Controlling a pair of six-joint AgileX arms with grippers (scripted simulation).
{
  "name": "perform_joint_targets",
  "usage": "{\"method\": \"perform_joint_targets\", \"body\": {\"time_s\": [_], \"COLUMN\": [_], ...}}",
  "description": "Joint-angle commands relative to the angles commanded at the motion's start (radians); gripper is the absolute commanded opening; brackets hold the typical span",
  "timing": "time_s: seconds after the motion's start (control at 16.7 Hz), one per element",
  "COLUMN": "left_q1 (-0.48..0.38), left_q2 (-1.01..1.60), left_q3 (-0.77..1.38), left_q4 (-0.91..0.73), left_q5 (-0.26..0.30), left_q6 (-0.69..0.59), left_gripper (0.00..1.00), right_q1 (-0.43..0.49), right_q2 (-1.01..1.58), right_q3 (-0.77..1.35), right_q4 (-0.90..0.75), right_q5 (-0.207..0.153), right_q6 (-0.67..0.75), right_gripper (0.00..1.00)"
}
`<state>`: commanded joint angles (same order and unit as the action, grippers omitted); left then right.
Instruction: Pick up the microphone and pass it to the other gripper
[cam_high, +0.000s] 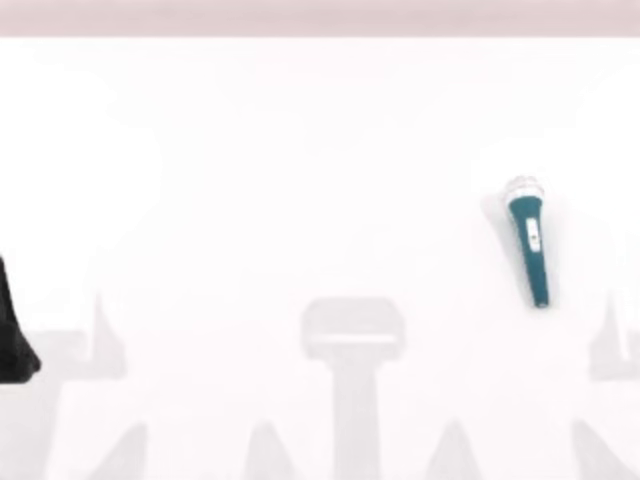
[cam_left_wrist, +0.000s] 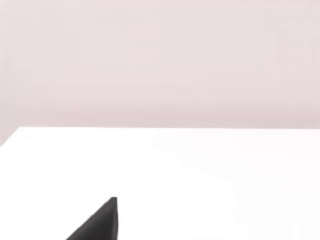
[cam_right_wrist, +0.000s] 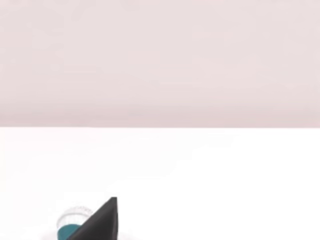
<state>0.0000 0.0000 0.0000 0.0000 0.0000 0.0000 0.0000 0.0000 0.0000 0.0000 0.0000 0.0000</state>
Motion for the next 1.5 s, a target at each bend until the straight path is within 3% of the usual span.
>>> {"method": "perform_joint_targets", "body": {"time_s": [0.24,0.48,1.2,1.5], "left_q1": [0.000,0.000,0.000,0.000], "left_q2": [0.000,0.000,0.000,0.000], "left_q3": [0.000,0.000,0.000,0.000], "left_q4": [0.000,0.000,0.000,0.000], "left_q5": [0.000,0.000,0.000,0.000], "left_q6": [0.000,0.000,0.000,0.000], "left_gripper": [1.00,1.00,1.00,1.00], "right_q1": [0.009,0.051,0.242,0.306], "right_q2": [0.031,0.221,1.399,1.770], "right_q3": [0.027,0.180,1.051,1.322], "right_q4": [-0.025,-0.157,-0.703,-0.893], "right_q5": [-0.001,0.003,0.019,0.027], "right_q6": [0.006,0.041,0.266,0.334], "right_gripper": [1.00,1.00,1.00,1.00]}}
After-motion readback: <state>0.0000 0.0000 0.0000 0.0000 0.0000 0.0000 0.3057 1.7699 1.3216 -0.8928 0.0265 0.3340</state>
